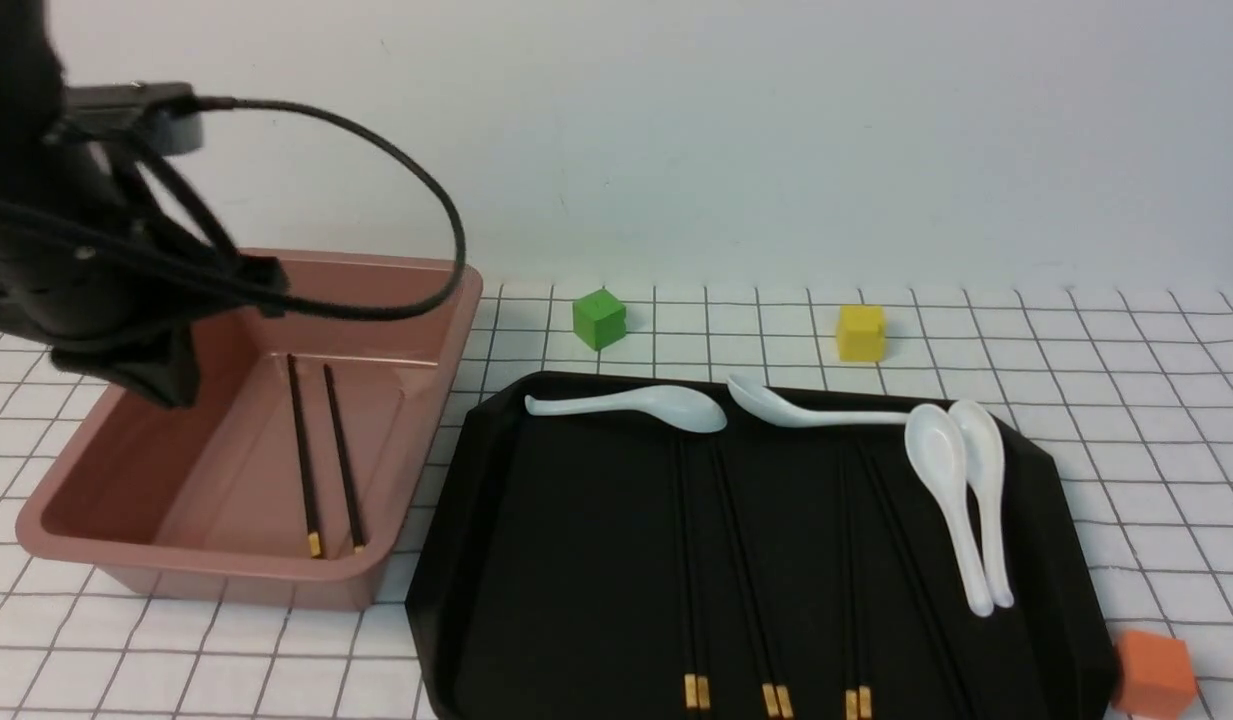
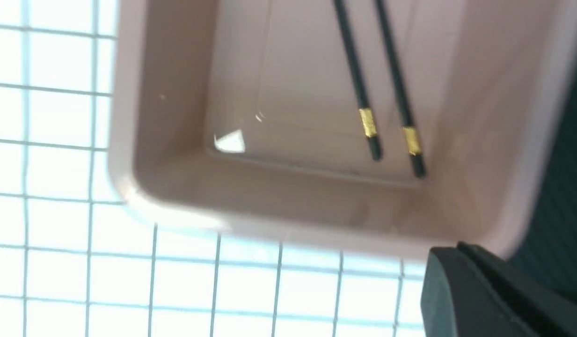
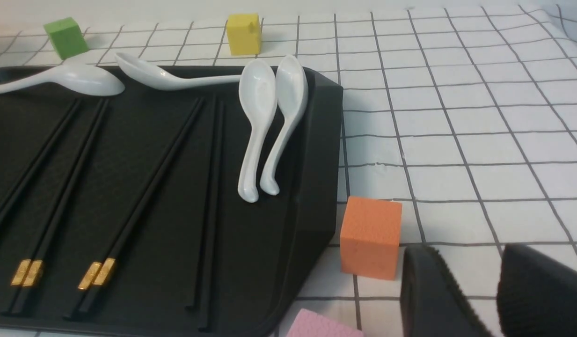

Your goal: On white black tablecloth take chopsticks from black tray and put them in box.

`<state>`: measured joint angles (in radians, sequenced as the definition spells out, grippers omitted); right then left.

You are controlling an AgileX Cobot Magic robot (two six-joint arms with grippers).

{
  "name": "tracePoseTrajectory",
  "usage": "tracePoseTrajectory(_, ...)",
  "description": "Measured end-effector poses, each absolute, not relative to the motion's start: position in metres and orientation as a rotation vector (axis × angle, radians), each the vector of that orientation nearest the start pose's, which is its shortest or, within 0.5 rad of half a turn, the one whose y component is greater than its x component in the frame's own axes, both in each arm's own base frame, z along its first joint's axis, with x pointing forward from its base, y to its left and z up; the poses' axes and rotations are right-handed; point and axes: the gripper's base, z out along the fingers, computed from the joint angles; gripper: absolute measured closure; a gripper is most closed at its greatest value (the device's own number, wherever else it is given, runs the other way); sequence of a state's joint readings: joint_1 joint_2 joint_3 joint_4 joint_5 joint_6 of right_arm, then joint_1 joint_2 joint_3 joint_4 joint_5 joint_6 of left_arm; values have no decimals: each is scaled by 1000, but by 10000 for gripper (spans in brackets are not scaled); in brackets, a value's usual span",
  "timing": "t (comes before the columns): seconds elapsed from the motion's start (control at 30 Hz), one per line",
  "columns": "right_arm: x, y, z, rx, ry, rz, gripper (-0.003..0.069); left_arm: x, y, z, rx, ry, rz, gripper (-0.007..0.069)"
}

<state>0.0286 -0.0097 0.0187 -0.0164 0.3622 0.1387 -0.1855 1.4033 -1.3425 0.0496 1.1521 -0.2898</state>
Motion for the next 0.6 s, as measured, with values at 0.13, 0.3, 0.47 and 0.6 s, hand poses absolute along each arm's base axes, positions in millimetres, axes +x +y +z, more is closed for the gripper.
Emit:
tracePoseTrajectory(0.13, 53, 1, 175, 92, 1854, 100, 419, 210, -39, 363, -127, 2488, -200, 637)
tracePoseTrajectory(0.3, 53, 1, 175, 92, 1854, 100, 419, 135, -29, 334, -141, 2160, -346, 637)
tracePoseTrajectory(0.47, 53, 1, 175, 92, 1854, 100, 419, 68, -17, 297, -171, 1757, -482, 637)
tracePoseTrajectory(0.6, 53, 1, 175, 92, 1854, 100, 419, 41, -12, 275, -217, 1615, -570, 637)
